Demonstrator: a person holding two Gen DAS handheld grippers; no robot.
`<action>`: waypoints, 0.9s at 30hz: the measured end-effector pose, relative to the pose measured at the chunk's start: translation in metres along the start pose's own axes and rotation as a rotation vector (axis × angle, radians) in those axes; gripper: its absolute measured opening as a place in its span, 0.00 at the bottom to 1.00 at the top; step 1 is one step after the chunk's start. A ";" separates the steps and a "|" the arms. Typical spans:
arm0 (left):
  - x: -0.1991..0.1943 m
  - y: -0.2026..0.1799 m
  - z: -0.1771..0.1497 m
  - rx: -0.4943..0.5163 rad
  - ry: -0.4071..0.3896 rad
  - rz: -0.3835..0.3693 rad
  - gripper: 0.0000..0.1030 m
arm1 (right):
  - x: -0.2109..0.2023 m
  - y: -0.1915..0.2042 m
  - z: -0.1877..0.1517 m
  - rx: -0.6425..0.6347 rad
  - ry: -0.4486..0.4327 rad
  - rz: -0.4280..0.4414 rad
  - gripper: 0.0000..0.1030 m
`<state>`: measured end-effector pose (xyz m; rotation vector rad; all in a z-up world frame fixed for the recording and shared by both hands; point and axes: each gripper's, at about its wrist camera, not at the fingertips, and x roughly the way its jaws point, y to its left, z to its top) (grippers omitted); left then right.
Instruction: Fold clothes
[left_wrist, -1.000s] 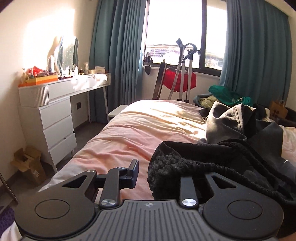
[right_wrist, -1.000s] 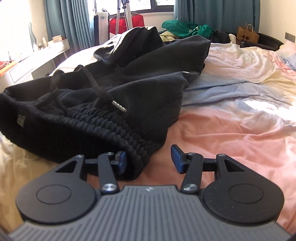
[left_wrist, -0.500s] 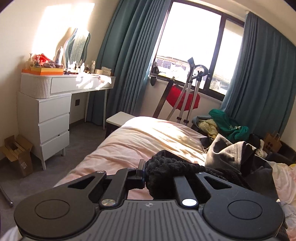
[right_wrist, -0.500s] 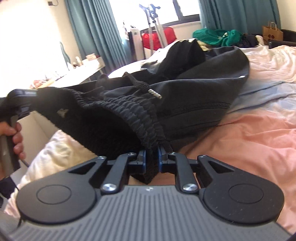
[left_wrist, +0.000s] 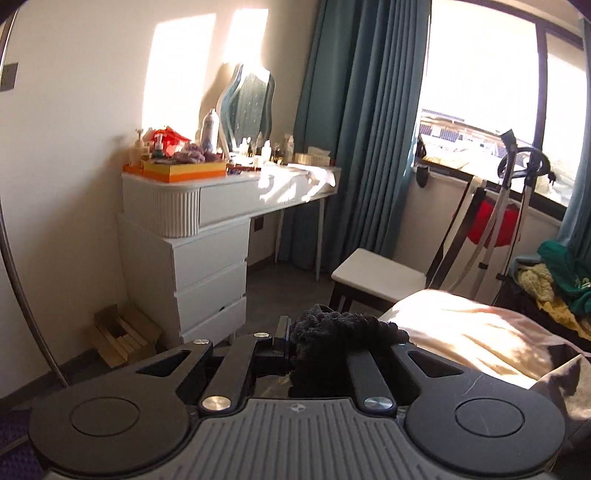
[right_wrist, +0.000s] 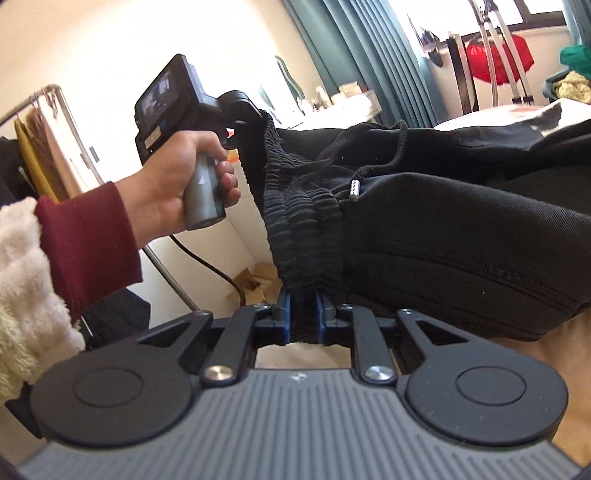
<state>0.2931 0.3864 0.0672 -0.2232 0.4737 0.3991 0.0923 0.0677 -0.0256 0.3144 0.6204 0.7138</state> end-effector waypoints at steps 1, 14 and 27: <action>0.013 0.008 -0.012 -0.019 0.036 0.004 0.09 | 0.012 -0.003 -0.004 0.003 0.032 -0.004 0.17; -0.016 0.058 -0.061 0.008 0.085 -0.024 0.73 | 0.035 -0.002 -0.017 -0.059 0.047 0.059 0.92; -0.192 -0.022 -0.119 0.040 -0.002 -0.278 0.96 | -0.079 -0.006 0.008 -0.219 -0.072 -0.115 0.91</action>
